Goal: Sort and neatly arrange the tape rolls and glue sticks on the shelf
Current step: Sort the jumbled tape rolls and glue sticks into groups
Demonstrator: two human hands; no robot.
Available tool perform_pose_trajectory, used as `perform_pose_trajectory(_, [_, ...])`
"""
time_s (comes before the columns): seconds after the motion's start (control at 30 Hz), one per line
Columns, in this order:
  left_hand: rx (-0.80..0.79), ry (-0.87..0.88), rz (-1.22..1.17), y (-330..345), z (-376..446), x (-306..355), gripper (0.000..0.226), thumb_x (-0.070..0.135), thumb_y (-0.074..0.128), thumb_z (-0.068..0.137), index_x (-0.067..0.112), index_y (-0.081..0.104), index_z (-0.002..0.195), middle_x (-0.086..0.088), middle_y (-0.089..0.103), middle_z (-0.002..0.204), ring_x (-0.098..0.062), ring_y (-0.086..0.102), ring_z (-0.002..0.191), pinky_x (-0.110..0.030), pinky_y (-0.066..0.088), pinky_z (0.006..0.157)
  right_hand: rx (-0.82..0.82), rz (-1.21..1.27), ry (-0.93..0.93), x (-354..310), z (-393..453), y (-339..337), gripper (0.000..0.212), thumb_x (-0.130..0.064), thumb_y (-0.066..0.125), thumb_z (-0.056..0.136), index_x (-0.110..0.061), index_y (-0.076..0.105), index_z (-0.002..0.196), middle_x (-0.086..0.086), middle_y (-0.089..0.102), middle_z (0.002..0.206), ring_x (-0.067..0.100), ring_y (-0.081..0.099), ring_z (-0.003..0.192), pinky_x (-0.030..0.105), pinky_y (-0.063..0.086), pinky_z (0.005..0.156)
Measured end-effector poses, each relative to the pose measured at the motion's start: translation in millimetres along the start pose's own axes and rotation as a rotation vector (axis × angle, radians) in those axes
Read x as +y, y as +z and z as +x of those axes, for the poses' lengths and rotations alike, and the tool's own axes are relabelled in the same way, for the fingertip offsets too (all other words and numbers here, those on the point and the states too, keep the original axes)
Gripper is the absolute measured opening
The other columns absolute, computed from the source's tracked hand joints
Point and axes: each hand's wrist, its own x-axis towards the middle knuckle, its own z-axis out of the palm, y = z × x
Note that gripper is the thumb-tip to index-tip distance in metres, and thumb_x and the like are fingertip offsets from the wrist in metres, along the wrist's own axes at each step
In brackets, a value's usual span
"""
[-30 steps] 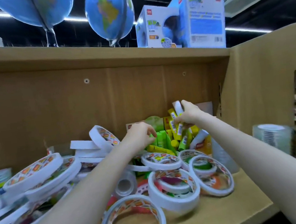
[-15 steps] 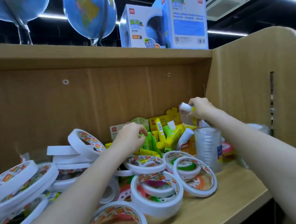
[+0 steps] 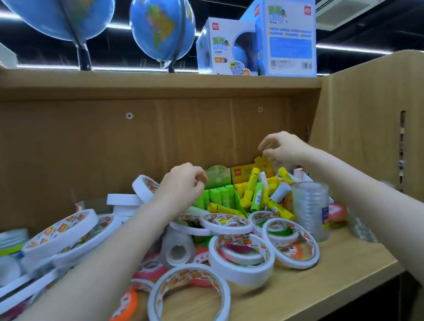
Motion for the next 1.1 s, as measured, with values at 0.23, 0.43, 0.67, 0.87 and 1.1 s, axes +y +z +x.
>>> perform_pose_trajectory(0.23, [0.123, -0.041, 0.006, -62, -54, -25, 0.024, 0.008, 0.047, 0.085, 0.014, 0.069, 0.093, -0.006, 0.060, 0.097, -0.024, 0.057, 0.093, -0.031, 0.041, 0.080, -0.150, -0.065, -0.265, -85, -34, 29, 0.017, -0.017, 0.057, 0.089, -0.016, 0.065, 0.105, 0.005, 0.065, 0.106, 0.021, 0.061, 0.088, 0.031, 0.049, 0.084])
perform_pose_trajectory(0.43, [0.120, -0.242, 0.096, -123, -140, -91, 0.022, 0.013, 0.047, 0.086, 0.015, 0.068, 0.094, -0.004, 0.058, 0.093, -0.023, 0.056, 0.091, -0.031, 0.042, 0.080, -0.200, 0.062, -0.475, -179, -51, 78, 0.015, -0.019, 0.062, 0.087, -0.018, 0.064, 0.101, 0.006, 0.068, 0.102, 0.021, 0.061, 0.091, 0.027, 0.045, 0.077])
perform_pose_trajectory(0.67, [-0.083, -0.448, 0.201, -193, -240, -166, 0.025, 0.033, 0.059, 0.086, 0.018, 0.065, 0.105, -0.006, 0.059, 0.106, -0.023, 0.055, 0.104, -0.030, 0.039, 0.086, -0.320, 0.100, -0.732, -300, -79, 133, 0.024, -0.021, 0.063, 0.087, -0.016, 0.064, 0.110, 0.004, 0.066, 0.111, 0.016, 0.059, 0.104, 0.023, 0.043, 0.090])
perform_pose_trajectory(0.87, [-0.297, -0.493, 0.196, -210, -278, -175, 0.022, 0.041, 0.065, 0.080, 0.028, 0.063, 0.098, 0.010, 0.054, 0.081, -0.011, 0.052, 0.081, -0.027, 0.044, 0.073, -0.748, -0.112, -0.898, -377, -112, 190, 0.048, -0.022, 0.065, 0.086, -0.019, 0.047, 0.131, 0.001, 0.051, 0.133, 0.017, 0.049, 0.120, 0.030, 0.041, 0.100])
perform_pose_trajectory(1.1, [-0.250, -0.543, 0.352, -198, -266, -175, 0.030, 0.055, 0.062, 0.077, 0.027, 0.059, 0.087, 0.006, 0.057, 0.093, -0.016, 0.055, 0.092, -0.029, 0.043, 0.073, -0.602, -0.105, -0.927, -377, -102, 226, 0.028, -0.020, 0.066, 0.083, -0.017, 0.064, 0.111, 0.003, 0.064, 0.108, 0.012, 0.053, 0.088, 0.023, 0.039, 0.076])
